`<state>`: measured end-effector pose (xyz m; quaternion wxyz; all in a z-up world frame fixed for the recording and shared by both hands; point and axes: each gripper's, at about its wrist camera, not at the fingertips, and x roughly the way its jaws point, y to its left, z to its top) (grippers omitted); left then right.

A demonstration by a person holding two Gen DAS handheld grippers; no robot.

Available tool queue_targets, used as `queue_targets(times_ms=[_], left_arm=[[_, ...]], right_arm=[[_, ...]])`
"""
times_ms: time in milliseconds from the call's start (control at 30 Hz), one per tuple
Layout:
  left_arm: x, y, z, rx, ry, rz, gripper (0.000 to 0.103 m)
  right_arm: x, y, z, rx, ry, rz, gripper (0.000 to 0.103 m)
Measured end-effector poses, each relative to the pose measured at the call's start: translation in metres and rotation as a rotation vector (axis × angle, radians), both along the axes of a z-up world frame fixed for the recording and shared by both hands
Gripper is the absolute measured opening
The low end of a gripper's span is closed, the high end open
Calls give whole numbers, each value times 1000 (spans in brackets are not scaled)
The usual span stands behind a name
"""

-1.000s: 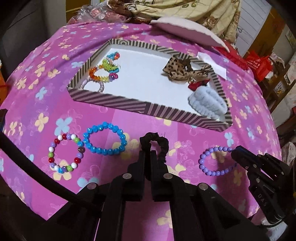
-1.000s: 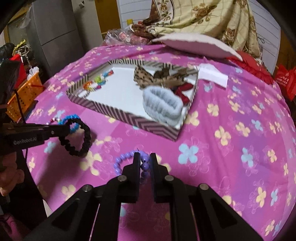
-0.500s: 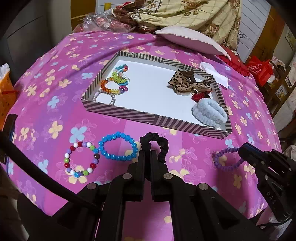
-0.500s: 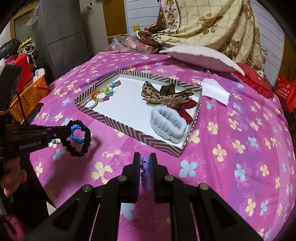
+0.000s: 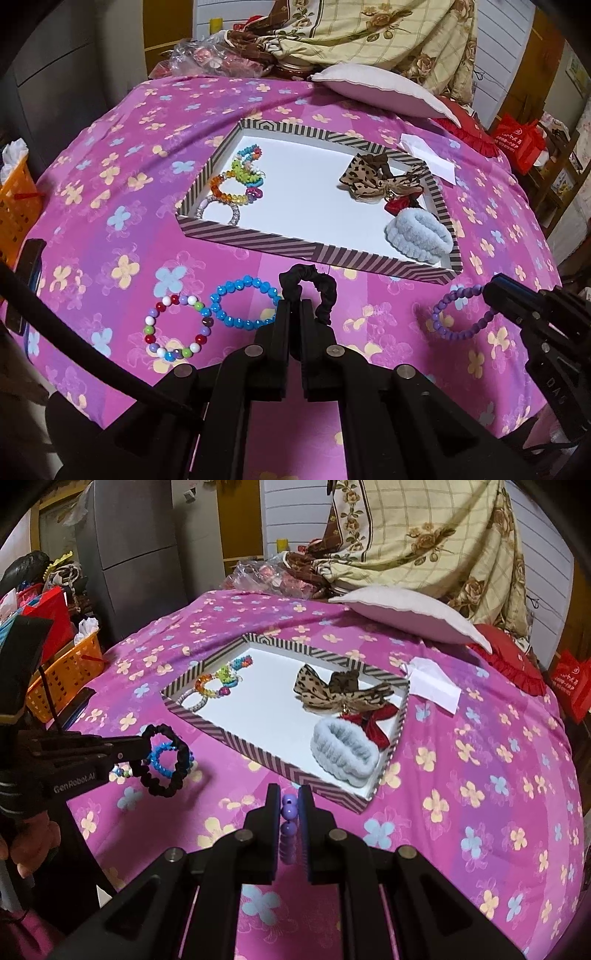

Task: Organize jewelry
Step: 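Lower the purple bracelet into the box and open the right tool while the left tool holds the black scrunchie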

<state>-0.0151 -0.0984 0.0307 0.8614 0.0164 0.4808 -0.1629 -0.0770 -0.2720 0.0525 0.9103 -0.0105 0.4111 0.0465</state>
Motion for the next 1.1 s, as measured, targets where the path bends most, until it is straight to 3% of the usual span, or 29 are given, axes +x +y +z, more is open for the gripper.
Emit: queue_targets(times_ms=[667,1100], left_arm=[[20,16,7,0,-11,37,23],[36,31,2,2,3,70,23]], right_arm=[[46,22,24,-12,-23,39,10],[106,44,7,22,33,73,10]])
